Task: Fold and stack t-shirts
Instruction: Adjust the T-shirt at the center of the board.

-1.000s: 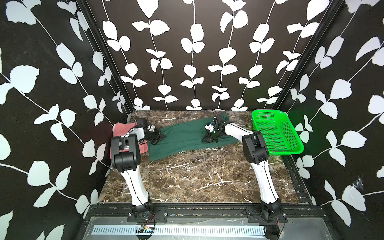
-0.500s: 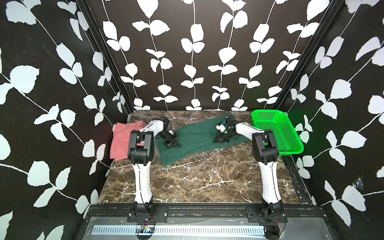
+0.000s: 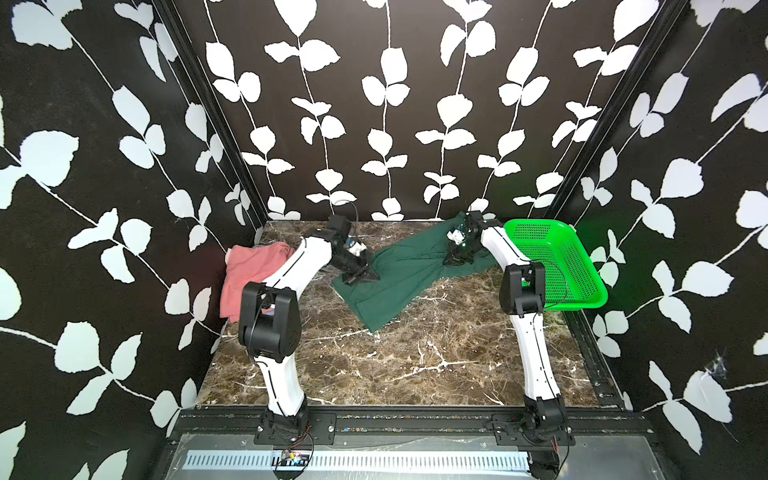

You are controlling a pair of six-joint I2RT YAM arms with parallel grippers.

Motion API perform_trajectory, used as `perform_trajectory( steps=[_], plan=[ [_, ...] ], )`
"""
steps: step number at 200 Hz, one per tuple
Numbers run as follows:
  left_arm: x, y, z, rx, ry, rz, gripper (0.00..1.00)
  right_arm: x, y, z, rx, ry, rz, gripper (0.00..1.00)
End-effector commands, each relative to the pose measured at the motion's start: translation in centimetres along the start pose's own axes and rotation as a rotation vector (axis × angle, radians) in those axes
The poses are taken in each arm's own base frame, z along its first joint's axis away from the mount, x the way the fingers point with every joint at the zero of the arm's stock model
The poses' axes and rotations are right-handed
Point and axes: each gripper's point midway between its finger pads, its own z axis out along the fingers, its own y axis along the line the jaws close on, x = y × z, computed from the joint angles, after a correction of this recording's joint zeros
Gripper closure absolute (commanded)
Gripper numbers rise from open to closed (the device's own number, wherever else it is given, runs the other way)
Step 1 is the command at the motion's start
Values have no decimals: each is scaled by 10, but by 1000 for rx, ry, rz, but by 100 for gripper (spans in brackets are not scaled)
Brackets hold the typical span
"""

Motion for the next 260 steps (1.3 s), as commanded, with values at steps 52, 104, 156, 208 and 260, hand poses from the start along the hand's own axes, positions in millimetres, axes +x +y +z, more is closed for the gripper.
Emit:
perform_trajectory(
  steps=[52, 104, 156, 208, 260],
  plan=[
    [-81, 100, 37, -236, -104, -84, 100, 48, 157, -24, -182, -4, -102, 100],
    [-78, 130, 83, -256, 8, -143, 100, 62, 207, -5, -230, 33, -146, 100],
    [-16, 115, 90, -226, 202, -134, 100, 76, 177, 50, -209, 51, -86, 100],
    [75, 101, 78, -313, 443, -67, 100, 123, 122, 93, -110, 164, -64, 100],
    [133, 92, 60, -352, 504, -36, 100, 178, 95, 69, -11, 283, -100, 100]
  ],
)
